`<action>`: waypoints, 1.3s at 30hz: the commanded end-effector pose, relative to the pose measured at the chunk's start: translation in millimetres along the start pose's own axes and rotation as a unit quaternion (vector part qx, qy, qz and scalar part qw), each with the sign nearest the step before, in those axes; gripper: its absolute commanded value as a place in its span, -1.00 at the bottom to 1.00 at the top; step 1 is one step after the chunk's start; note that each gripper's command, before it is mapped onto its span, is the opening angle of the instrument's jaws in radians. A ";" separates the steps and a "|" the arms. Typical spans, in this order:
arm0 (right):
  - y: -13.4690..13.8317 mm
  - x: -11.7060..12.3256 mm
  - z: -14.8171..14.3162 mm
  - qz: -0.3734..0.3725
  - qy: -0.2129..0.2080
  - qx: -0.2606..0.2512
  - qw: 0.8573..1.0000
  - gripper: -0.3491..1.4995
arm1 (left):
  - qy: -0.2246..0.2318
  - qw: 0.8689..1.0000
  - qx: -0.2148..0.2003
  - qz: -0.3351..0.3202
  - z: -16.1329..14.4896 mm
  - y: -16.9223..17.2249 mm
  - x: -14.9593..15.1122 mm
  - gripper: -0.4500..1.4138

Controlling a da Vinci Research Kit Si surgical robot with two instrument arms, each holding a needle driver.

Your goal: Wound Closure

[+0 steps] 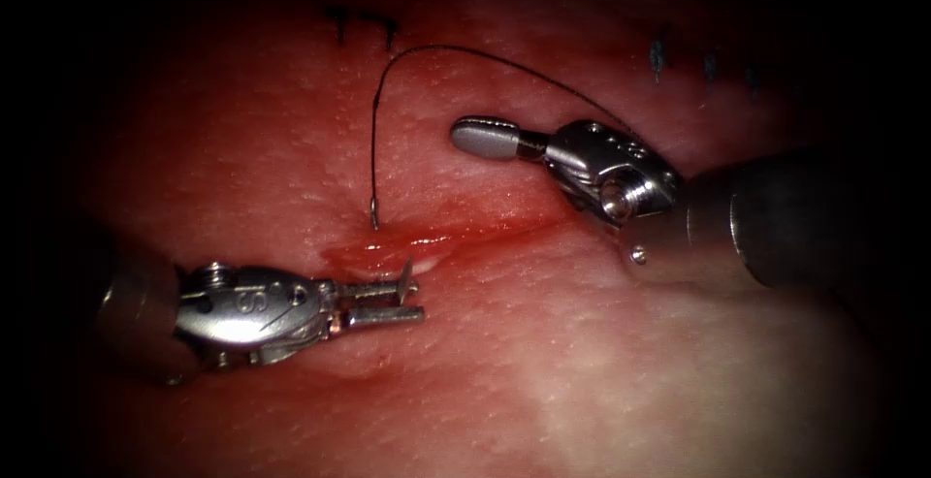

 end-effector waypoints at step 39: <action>-4.3 3.9 -1.4 0.313 -0.015 0.147 0.938 0.38 | 0.015 0.936 -0.044 0.349 -1.2 -0.2 -6.5 -1.00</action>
